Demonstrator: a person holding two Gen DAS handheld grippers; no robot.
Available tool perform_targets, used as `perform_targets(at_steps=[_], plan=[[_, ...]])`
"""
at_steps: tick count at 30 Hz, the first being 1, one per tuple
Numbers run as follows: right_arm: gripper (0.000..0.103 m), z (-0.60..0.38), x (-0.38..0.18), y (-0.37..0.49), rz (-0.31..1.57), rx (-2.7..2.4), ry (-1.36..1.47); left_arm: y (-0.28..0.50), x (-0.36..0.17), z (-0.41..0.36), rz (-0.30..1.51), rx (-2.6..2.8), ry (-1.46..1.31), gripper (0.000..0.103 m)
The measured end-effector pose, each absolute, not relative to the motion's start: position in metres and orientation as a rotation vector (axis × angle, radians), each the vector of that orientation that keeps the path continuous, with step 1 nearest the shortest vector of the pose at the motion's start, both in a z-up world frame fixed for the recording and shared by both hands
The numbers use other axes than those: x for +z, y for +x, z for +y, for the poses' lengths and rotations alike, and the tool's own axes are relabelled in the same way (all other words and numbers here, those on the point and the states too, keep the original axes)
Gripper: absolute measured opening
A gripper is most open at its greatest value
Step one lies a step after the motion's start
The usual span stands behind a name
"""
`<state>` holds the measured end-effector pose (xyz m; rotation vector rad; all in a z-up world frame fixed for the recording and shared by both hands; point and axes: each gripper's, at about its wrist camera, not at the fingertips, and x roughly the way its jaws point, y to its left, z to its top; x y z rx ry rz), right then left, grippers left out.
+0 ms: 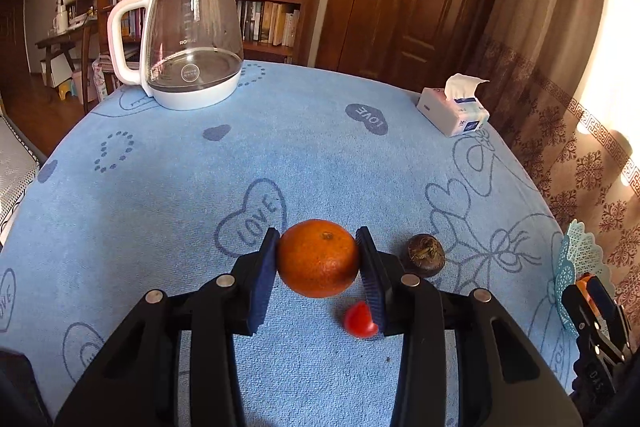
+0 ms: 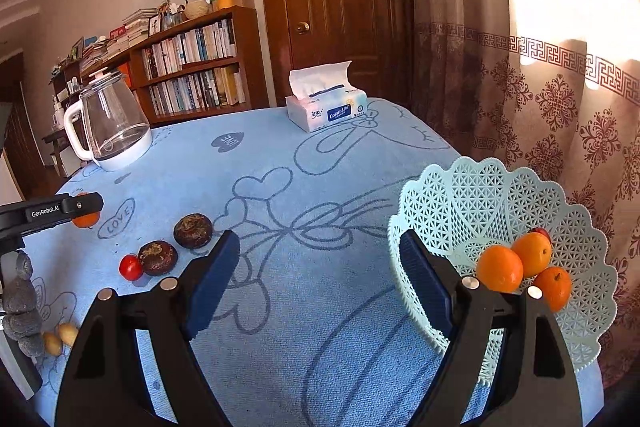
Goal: Organize fruits
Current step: 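Grasp a dark brown round fruit with the right tool while the left tool holds the orange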
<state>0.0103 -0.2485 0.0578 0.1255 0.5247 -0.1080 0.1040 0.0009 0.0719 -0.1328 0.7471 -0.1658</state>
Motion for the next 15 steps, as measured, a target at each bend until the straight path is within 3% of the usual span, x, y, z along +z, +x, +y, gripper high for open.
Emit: perform_targets(at_steps=[15], plan=[[0.083, -0.187, 0.042, 0.067, 0.764, 0.194, 0.329, 0.093, 0.076, 0.032, 0.728, -0.123, -0.188, 0.04]])
